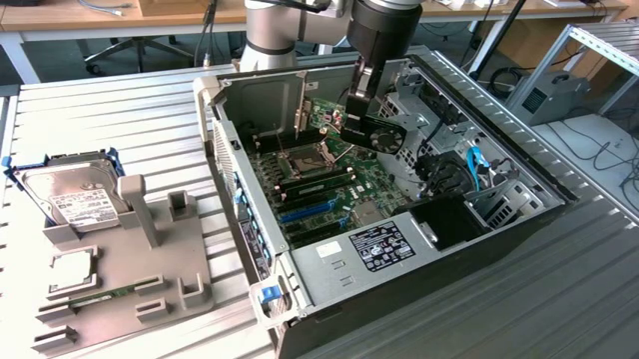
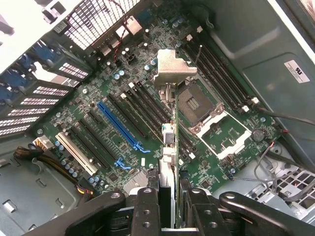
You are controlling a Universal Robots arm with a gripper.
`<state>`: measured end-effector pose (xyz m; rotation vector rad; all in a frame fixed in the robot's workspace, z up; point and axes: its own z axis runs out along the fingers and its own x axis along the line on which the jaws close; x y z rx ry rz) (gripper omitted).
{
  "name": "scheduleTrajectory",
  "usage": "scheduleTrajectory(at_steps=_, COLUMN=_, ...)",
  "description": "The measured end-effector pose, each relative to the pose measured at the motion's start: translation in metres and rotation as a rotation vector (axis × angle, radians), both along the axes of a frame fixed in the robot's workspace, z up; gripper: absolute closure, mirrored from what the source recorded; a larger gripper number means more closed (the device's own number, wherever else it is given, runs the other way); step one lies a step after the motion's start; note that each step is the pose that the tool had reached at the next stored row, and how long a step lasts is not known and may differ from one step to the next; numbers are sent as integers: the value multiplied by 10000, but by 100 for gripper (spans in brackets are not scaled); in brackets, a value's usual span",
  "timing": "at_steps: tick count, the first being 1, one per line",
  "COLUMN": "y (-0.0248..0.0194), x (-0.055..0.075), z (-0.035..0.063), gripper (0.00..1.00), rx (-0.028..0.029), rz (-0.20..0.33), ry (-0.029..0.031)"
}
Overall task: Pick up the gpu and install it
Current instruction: 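Insert the gpu into the slot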
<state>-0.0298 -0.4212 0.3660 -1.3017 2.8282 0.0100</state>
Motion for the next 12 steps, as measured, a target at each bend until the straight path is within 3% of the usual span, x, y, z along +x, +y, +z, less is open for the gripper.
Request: scheduleTrajectory(at_steps=12, y=0, x=0, z=0, gripper=74, rx=-1, rz=168, ry=0)
